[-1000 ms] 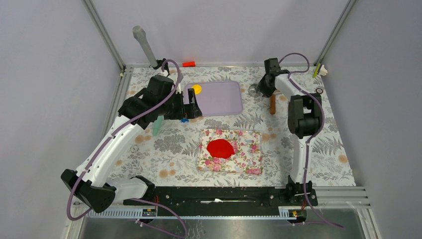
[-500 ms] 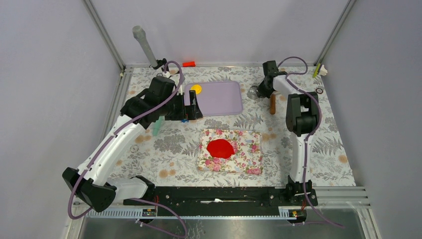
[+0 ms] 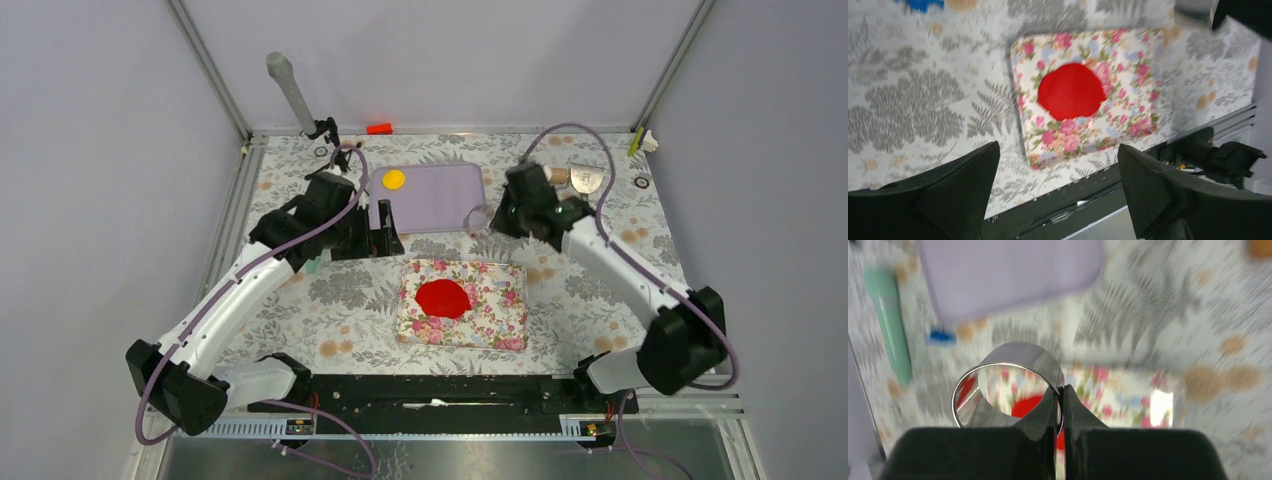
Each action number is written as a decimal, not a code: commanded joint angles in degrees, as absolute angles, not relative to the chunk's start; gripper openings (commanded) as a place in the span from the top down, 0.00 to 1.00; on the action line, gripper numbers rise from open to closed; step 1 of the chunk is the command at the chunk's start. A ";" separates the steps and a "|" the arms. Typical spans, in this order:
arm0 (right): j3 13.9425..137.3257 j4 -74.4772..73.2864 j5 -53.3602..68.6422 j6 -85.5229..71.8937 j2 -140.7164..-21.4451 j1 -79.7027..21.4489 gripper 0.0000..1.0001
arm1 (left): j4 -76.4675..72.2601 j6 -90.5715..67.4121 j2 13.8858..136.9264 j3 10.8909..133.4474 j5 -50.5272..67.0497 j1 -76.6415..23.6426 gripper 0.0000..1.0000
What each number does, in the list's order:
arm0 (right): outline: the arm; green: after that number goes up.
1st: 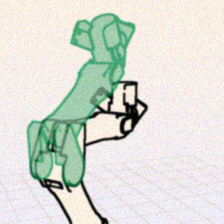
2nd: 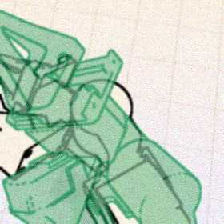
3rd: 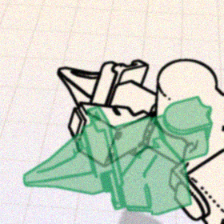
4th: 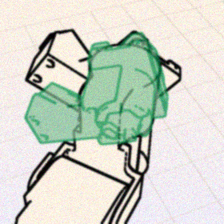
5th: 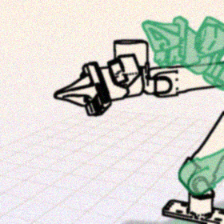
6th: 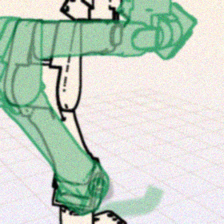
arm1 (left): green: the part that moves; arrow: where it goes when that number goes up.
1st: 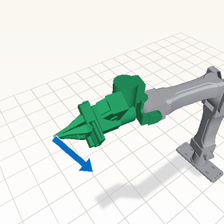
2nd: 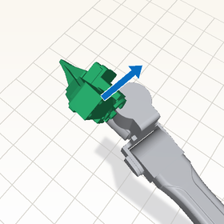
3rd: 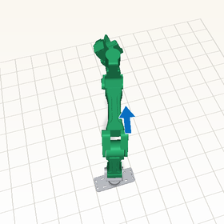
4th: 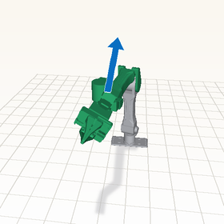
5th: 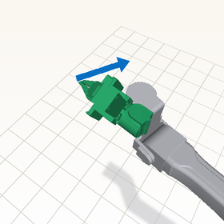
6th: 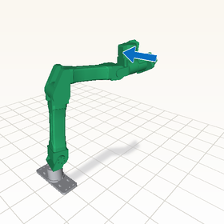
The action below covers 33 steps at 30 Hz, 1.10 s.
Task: Roll out the dumpling wrappers from the dough
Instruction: Place the dumpling mold on the dumpling wrapper.
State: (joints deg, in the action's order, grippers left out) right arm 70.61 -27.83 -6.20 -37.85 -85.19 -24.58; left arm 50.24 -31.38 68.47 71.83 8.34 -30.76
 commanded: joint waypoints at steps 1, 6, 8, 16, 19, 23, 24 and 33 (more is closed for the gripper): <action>58.00 -30.91 -5.20 -39.98 -77.64 -35.82 1.00 | 48.14 -35.14 64.65 63.18 8.98 -30.50 0.05; 51.39 -32.12 -7.12 -46.08 -72.85 -46.47 1.00 | 45.70 -37.50 62.26 54.33 12.02 -30.50 0.05; 50.65 -31.74 -9.15 -46.82 -73.53 -48.93 1.00 | 44.29 -38.06 61.82 52.64 13.51 -30.50 0.05; 56.32 -31.83 -16.18 -48.28 -83.26 -51.77 1.00 | 43.25 -38.28 61.70 51.97 13.43 -30.50 0.05; 58.46 -31.11 -18.88 -47.62 -86.64 -52.51 1.00 | 42.72 -38.41 61.71 51.61 13.20 -30.49 0.05; 59.55 -29.17 -18.57 -47.06 -88.71 -53.01 1.00 | 42.57 -37.93 62.17 52.20 13.60 -30.48 0.05; 59.36 -28.89 -18.81 -47.22 -88.76 -53.34 1.00 | 42.81 -37.77 62.33 52.51 13.55 -30.50 0.05; 54.56 -20.98 -20.78 -48.51 -89.07 -54.16 1.00 | 42.09 -37.06 64.93 53.88 15.21 -30.49 0.05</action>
